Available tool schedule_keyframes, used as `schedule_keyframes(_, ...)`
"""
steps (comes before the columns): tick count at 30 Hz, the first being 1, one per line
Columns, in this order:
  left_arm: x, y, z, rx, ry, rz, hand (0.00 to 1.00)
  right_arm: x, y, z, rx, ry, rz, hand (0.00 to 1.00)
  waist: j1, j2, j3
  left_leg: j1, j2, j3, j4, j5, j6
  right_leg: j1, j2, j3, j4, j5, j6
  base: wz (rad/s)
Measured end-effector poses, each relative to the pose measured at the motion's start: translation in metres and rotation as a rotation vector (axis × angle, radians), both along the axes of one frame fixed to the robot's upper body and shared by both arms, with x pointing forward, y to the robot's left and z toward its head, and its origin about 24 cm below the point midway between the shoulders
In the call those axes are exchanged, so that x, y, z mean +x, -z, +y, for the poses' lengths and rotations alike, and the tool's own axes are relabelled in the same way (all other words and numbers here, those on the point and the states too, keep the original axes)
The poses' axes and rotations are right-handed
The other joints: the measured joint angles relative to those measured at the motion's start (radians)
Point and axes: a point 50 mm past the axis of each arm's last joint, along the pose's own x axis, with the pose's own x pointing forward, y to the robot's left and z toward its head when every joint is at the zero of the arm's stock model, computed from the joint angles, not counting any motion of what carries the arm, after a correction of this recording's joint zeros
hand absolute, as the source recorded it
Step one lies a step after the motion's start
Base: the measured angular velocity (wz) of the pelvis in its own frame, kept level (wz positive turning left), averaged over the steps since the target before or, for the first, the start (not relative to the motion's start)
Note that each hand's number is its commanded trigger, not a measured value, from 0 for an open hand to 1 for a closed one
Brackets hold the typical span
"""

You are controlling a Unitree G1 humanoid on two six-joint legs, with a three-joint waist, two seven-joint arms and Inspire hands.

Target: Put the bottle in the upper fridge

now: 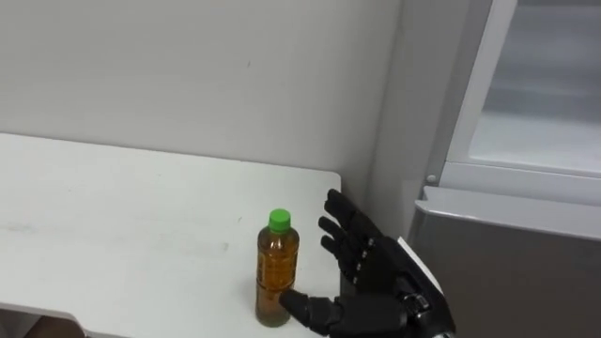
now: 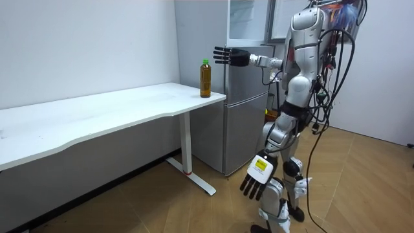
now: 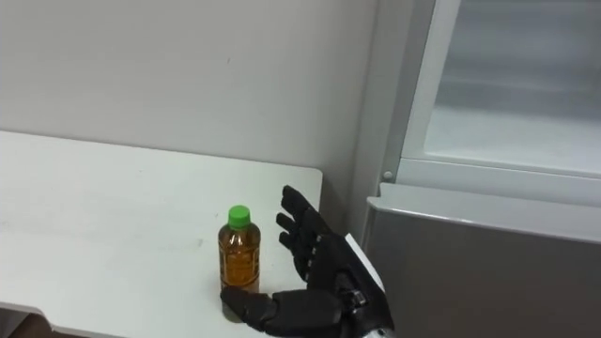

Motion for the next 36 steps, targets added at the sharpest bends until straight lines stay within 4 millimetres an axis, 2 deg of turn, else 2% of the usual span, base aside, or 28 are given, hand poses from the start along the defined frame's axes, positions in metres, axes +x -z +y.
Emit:
schedule_keyframes(6,-0.002,0.001,-0.001,0.000,-0.007,0.027,0.00,0.002,0.001,-0.005,-0.001,0.062,0.015,0.00,0.008,-0.002,0.0023,-0.001,0.000,-0.005,0.001,0.000,0.000,0.001,0.000,-0.003,0.000,0.000,0.000,0.02)
schedule_keyframes(10,0.001,0.001,0.000,0.004,0.012,0.027,0.00,0.010,0.003,-0.009,-0.012,0.108,0.034,0.00,0.016,-0.004,0.0081,-0.007,0.000,-0.008,0.003,0.000,0.000,0.001,0.000,-0.017,0.000,0.000,0.000,0.01)
schedule_keyframes(21,0.004,0.001,-0.003,0.000,0.095,0.050,0.00,0.022,-0.001,-0.015,-0.013,0.175,0.038,0.00,0.026,-0.004,0.0079,-0.025,-0.002,-0.028,0.012,0.000,0.000,-0.002,-0.001,-0.039,0.000,0.000,0.000,0.04)
schedule_keyframes(26,0.004,0.001,-0.006,-0.015,0.090,0.065,0.00,0.035,0.004,-0.018,-0.041,0.207,0.076,0.00,0.036,-0.002,0.0084,-0.026,-0.005,-0.051,0.018,0.001,0.000,0.008,-0.001,-0.058,0.001,0.000,0.000,0.15)
schedule_keyframes(30,0.002,0.002,-0.006,-0.013,0.083,0.085,0.00,0.037,0.011,-0.021,-0.057,0.225,0.107,0.00,0.052,-0.005,0.0066,-0.036,-0.006,-0.069,0.026,0.001,0.000,0.008,-0.001,-0.074,0.000,0.000,0.000,0.13)
schedule_keyframes(36,0.001,0.002,-0.005,-0.011,0.080,0.109,0.00,0.041,0.018,-0.023,-0.084,0.229,0.159,0.00,0.056,-0.004,0.0065,-0.044,-0.010,-0.087,0.028,0.001,0.000,0.008,-0.003,-0.075,0.000,-0.001,0.001,0.09)
